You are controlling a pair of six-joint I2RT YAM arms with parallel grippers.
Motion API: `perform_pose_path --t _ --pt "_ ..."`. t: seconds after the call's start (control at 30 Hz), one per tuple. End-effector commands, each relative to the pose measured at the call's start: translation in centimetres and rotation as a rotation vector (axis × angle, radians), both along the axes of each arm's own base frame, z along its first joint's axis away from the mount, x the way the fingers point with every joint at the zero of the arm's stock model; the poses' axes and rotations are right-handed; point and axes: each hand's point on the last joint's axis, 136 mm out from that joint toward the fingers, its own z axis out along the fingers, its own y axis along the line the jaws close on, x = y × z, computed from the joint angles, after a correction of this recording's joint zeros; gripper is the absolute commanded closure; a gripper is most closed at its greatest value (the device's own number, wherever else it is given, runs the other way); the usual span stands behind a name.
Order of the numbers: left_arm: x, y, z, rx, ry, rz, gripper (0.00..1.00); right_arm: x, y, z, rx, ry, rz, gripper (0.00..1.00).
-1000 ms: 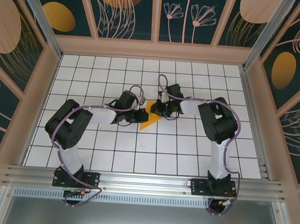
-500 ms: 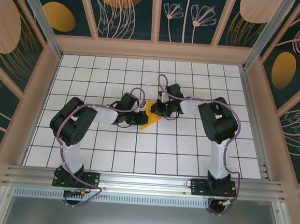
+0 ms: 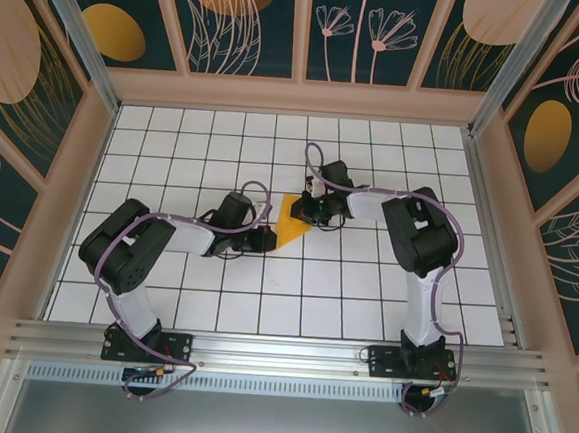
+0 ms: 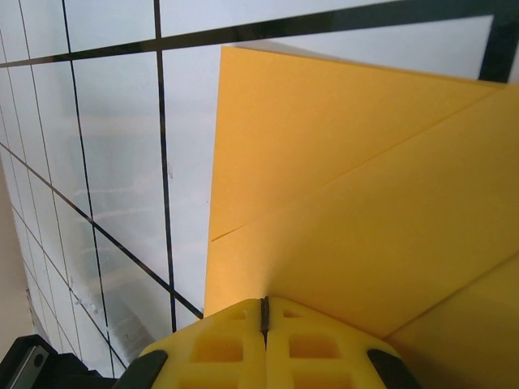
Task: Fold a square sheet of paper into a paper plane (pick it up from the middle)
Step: Fourth fold the wing at the center of the table.
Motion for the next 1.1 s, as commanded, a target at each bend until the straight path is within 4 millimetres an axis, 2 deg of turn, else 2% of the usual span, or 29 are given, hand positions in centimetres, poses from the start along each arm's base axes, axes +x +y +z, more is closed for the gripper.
perform_pose_path --t 0.0,0.6,0.67,0.9,1.0,1.07 --pt "-6.4 3.4 -4.9 0.16 0.256 -0.011 1.0 -2.0 -4.3 -7.2 -0.237 0.14 -0.079 1.0" --pt "-8.1 4.0 -4.9 0.227 0.255 -0.047 1.0 -2.3 -4.7 -7.9 -0.253 0.151 -0.09 1.0" --pt "-7.7 3.7 -4.0 0.213 0.229 -0.048 1.0 -2.3 -4.7 -8.0 -0.253 0.154 -0.09 1.0" --pt "-7.5 3.7 -3.2 0.213 0.208 -0.045 1.0 -2.4 -4.7 -8.2 -0.249 0.156 -0.091 1.0" --pt "-6.5 3.2 -2.2 0.202 0.175 -0.029 1.0 -2.2 -4.5 -8.1 -0.24 0.153 -0.09 1.0" --pt "-5.0 2.7 -1.0 0.187 0.132 0.004 1.0 -1.9 -4.2 -7.6 -0.226 0.145 -0.087 1.0"
